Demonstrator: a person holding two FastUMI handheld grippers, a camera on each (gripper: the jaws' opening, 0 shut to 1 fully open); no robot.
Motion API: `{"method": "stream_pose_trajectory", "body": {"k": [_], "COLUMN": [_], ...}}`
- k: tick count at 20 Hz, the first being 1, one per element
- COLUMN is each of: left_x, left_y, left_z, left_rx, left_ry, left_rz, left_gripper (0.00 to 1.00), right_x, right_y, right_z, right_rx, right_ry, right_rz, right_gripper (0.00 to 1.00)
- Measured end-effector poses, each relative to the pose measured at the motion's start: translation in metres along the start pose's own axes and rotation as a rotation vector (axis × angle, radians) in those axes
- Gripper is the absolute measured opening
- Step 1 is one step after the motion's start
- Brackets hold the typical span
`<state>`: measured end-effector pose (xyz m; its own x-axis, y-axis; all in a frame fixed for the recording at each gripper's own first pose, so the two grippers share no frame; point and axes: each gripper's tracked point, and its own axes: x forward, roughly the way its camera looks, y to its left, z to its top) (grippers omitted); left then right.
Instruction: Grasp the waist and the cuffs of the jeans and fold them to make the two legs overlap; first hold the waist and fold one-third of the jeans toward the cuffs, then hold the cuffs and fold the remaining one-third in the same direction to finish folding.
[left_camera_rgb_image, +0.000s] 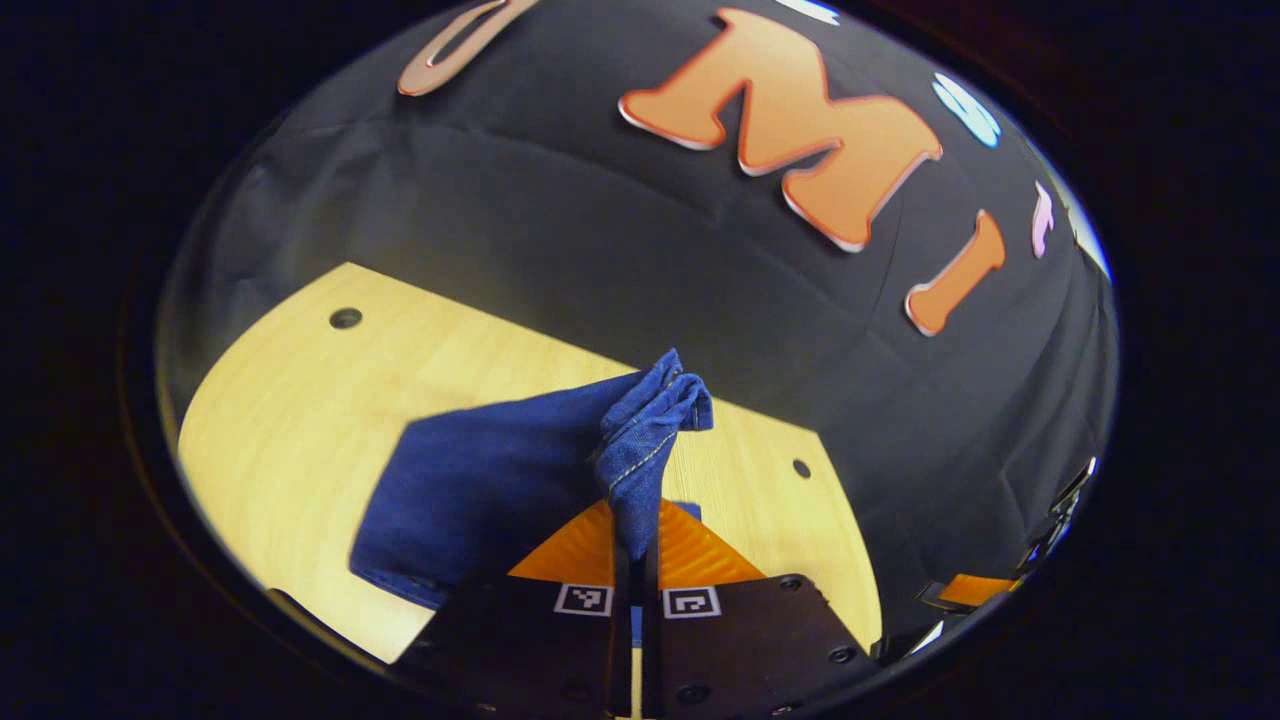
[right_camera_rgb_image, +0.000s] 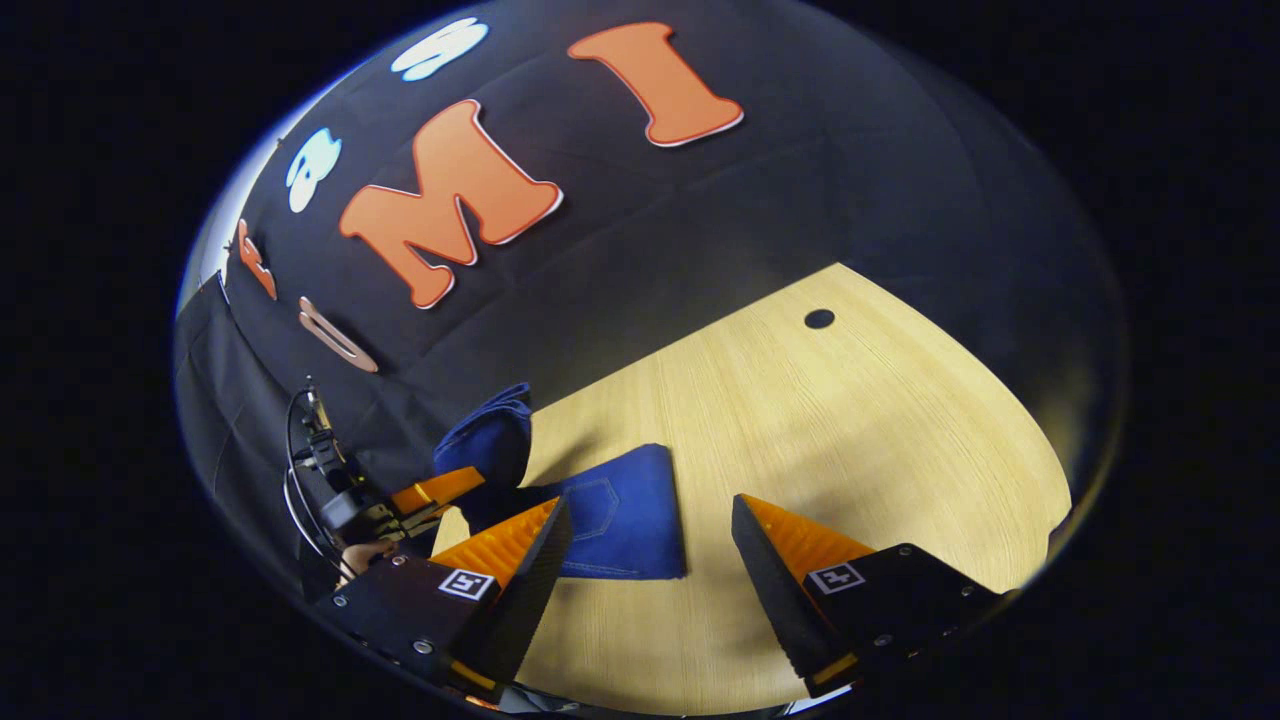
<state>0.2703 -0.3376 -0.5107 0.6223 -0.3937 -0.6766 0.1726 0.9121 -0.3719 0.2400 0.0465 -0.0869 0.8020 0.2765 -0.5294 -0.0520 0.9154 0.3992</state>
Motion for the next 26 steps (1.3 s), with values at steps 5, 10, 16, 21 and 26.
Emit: {"method": "stream_pose_trajectory", "body": {"k": [5, 10, 16, 21, 26], "left_x": [0.030, 0.051, 0.057, 0.031, -0.025], "left_y": [-0.013, -0.023, -0.095, -0.104, -0.081], "left_z": [-0.059, -0.094, -0.168, -0.148, -0.067], "left_rx": [0.146, 0.331, 0.277, 0.327, 0.329], "left_ry": [0.086, 0.130, 0.281, 0.234, 0.078], "left_rz": [0.116, 0.253, 0.040, -0.005, 0.025], "left_gripper": [0.04, 0.04, 0.77, 0.99, 0.98], "right_x": [0.005, 0.007, 0.010, 0.009, 0.015], "right_y": [-0.033, -0.046, -0.049, -0.041, -0.010], "right_z": [-0.021, -0.031, -0.029, -0.026, -0.008], "right_rx": [-0.015, -0.031, -0.041, -0.088, -0.148], "right_ry": [0.053, 0.090, 0.104, 0.106, 0.075], "right_rz": [-0.051, -0.066, -0.074, -0.080, -0.073], "right_gripper": [0.98, 0.98, 0.98, 0.98, 0.98]}}
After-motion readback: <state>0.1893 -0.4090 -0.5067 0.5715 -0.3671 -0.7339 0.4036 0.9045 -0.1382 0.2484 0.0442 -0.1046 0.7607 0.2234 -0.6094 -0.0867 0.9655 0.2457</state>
